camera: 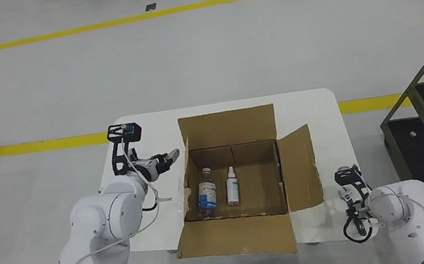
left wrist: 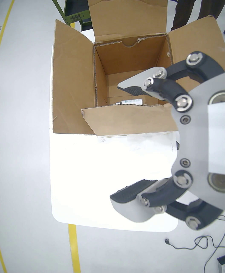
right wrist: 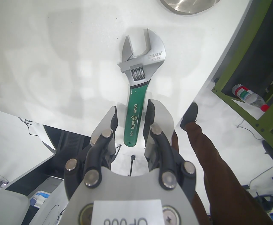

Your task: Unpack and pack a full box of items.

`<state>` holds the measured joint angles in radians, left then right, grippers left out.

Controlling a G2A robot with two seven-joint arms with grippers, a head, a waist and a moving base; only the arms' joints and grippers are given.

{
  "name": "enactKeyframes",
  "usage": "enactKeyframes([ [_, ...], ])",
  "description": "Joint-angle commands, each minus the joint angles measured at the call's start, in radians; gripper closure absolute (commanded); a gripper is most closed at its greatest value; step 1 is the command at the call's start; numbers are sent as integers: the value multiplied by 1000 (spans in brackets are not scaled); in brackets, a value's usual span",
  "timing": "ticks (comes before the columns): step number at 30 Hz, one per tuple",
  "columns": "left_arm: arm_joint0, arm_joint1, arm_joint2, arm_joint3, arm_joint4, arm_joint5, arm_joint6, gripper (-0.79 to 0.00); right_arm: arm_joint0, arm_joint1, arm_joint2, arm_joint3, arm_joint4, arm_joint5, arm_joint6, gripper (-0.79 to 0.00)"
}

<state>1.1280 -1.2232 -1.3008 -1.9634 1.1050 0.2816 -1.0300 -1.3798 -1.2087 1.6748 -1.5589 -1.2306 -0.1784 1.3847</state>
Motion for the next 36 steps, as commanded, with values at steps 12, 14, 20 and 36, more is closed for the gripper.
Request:
enactKeyframes([
  [12,0,0,0,0,0,0,0,-785,10,12,-4,25,17,7,-6,-296],
  [14,0,0,0,0,0,0,0,-785,11,13,-8,25,18,7,-8,-283],
  [20,0,0,0,0,0,0,0,-785,13,18,-14,24,23,12,-10,-163],
  [36,0,0,0,0,0,0,0,-785,3,33,1,-38,88,7,-9,0],
])
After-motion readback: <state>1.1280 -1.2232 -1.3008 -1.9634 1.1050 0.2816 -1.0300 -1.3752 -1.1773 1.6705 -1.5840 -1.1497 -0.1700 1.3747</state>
